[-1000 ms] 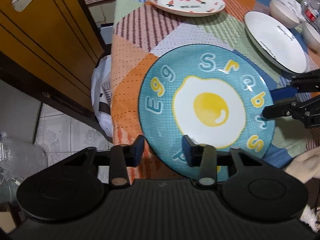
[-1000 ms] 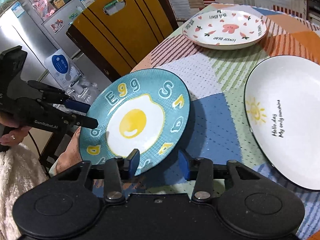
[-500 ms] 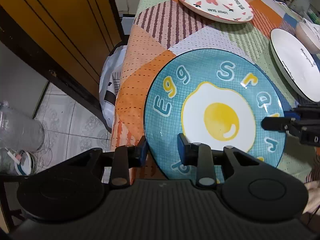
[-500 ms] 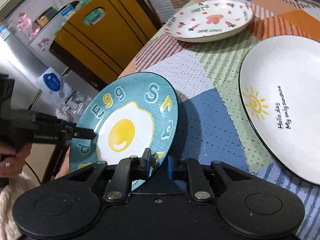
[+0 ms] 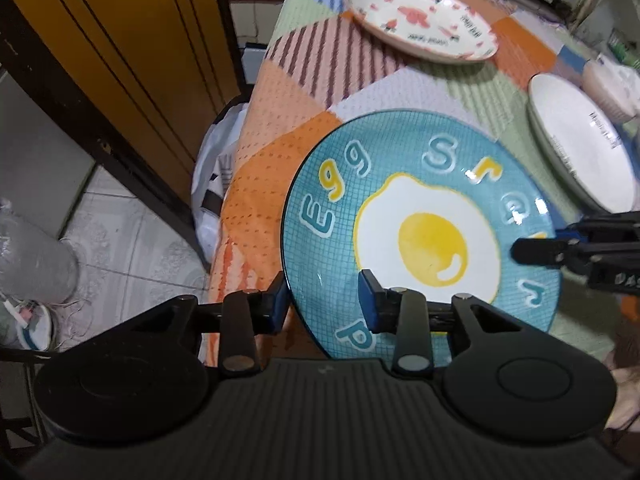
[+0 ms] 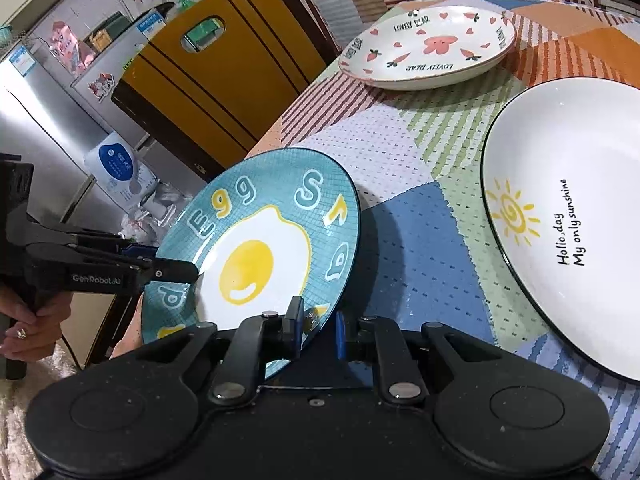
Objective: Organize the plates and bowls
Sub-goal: 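Lift the egg plate with both grippers and lower it onto the white plate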
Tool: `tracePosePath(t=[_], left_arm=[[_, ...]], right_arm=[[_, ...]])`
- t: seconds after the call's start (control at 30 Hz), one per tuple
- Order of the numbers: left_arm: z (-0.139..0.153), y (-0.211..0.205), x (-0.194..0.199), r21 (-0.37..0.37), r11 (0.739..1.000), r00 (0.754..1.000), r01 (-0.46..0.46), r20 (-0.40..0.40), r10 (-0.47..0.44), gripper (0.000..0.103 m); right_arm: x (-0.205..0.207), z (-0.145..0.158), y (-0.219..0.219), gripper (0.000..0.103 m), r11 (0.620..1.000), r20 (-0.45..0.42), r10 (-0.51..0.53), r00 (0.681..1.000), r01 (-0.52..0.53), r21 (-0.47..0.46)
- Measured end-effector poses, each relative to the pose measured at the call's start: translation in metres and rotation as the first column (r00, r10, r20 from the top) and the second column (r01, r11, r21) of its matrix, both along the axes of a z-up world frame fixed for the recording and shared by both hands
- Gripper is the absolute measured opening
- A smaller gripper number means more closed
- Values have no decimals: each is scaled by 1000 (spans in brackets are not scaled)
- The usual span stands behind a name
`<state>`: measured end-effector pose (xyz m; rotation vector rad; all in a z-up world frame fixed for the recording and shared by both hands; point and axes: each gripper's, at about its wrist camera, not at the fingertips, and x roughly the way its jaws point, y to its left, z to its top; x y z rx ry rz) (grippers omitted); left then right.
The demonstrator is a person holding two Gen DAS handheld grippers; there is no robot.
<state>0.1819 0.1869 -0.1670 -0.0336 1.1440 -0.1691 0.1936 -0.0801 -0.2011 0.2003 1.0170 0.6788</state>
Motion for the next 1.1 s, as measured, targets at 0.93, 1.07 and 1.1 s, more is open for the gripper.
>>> tracePosePath(t=[0.93,1.07,1.1], left_arm=[[62,-151,73,-154,959,967,240,127,-221,34],[46,-171,88,-179,952,968,249,92,-235,34],[41,-176,91,-174,952,967,253,85,-242,34]], right_arm=[[4,82,-153,20,970,148,-242,959,245,-1],[14,73,-175,20,956,122,-287,950,291,-21],[16,71,-178,20,954,114,-294,949,299,-26]])
